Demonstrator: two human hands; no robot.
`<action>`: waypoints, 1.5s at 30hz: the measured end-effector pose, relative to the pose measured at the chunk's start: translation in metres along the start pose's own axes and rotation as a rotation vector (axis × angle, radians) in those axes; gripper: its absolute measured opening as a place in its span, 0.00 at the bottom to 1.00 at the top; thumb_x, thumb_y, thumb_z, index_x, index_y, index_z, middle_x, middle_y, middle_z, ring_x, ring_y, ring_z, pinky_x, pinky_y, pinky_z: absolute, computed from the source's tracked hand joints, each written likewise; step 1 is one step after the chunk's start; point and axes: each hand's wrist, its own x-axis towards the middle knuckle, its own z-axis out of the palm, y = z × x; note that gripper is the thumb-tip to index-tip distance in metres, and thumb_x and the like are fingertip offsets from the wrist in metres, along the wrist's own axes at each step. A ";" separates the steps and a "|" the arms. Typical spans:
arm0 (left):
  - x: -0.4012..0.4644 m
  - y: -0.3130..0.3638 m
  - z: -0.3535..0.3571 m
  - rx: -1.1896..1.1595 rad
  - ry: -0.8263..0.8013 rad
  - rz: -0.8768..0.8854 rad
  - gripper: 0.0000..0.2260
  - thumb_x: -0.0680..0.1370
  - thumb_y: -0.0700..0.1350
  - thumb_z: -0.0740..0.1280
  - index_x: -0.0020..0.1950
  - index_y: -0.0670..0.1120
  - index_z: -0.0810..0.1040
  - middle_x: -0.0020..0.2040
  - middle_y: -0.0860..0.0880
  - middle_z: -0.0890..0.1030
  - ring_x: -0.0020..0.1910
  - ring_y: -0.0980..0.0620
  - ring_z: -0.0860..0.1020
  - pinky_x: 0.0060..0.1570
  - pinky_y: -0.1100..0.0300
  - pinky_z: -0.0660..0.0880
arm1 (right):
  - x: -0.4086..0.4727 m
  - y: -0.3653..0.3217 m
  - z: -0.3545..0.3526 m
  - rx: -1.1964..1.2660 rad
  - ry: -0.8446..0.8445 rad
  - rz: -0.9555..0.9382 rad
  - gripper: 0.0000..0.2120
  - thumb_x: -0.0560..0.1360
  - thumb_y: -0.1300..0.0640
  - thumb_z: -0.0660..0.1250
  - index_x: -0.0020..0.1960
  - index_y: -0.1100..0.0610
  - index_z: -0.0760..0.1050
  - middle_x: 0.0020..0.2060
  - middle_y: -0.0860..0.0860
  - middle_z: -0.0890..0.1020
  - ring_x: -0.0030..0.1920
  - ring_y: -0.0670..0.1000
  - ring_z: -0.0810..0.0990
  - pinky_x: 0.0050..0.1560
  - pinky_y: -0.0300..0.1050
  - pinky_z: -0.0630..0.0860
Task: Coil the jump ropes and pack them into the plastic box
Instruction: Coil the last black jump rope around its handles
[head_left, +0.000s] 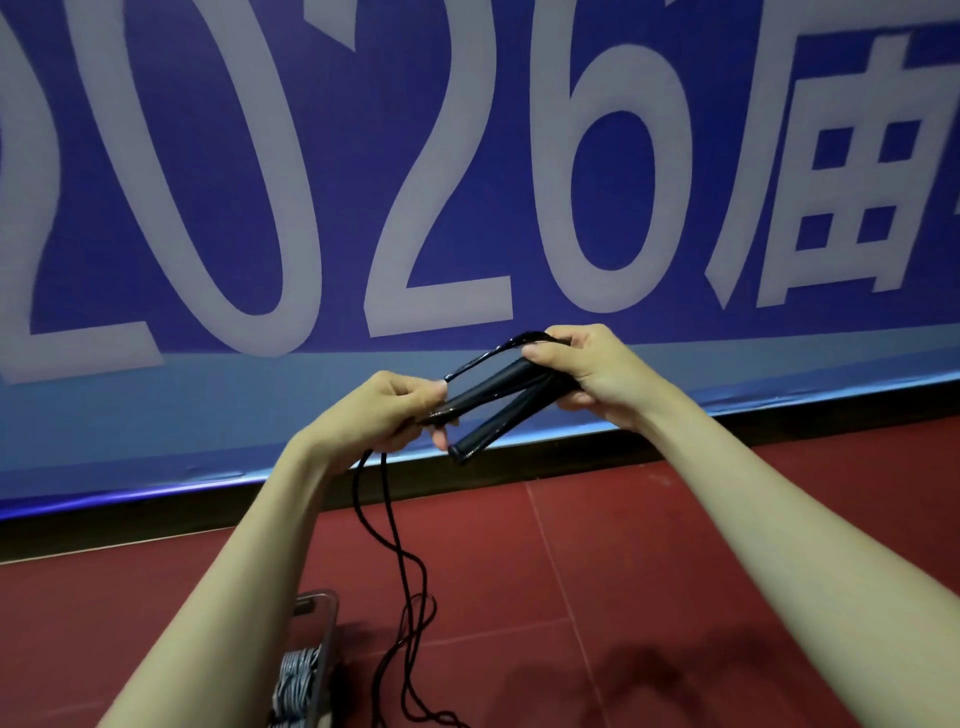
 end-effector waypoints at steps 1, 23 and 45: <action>0.001 -0.005 0.000 -0.065 0.055 0.020 0.20 0.78 0.56 0.59 0.44 0.40 0.81 0.26 0.52 0.72 0.24 0.56 0.58 0.25 0.66 0.56 | 0.001 -0.001 0.000 0.026 0.022 -0.016 0.10 0.78 0.60 0.67 0.38 0.60 0.72 0.30 0.51 0.69 0.26 0.45 0.63 0.21 0.35 0.55; 0.011 0.016 0.083 0.845 -0.003 0.424 0.10 0.83 0.49 0.57 0.45 0.46 0.66 0.37 0.50 0.72 0.36 0.46 0.70 0.35 0.53 0.64 | 0.004 0.029 0.007 -0.493 0.635 -0.329 0.12 0.77 0.53 0.69 0.41 0.60 0.72 0.30 0.47 0.75 0.32 0.44 0.72 0.32 0.33 0.66; 0.015 0.011 0.042 0.700 0.436 0.214 0.05 0.82 0.44 0.60 0.49 0.47 0.63 0.43 0.56 0.80 0.40 0.42 0.75 0.38 0.50 0.72 | -0.008 0.011 0.022 -0.153 -0.093 -0.063 0.12 0.80 0.57 0.63 0.54 0.67 0.70 0.37 0.55 0.77 0.33 0.49 0.74 0.30 0.39 0.67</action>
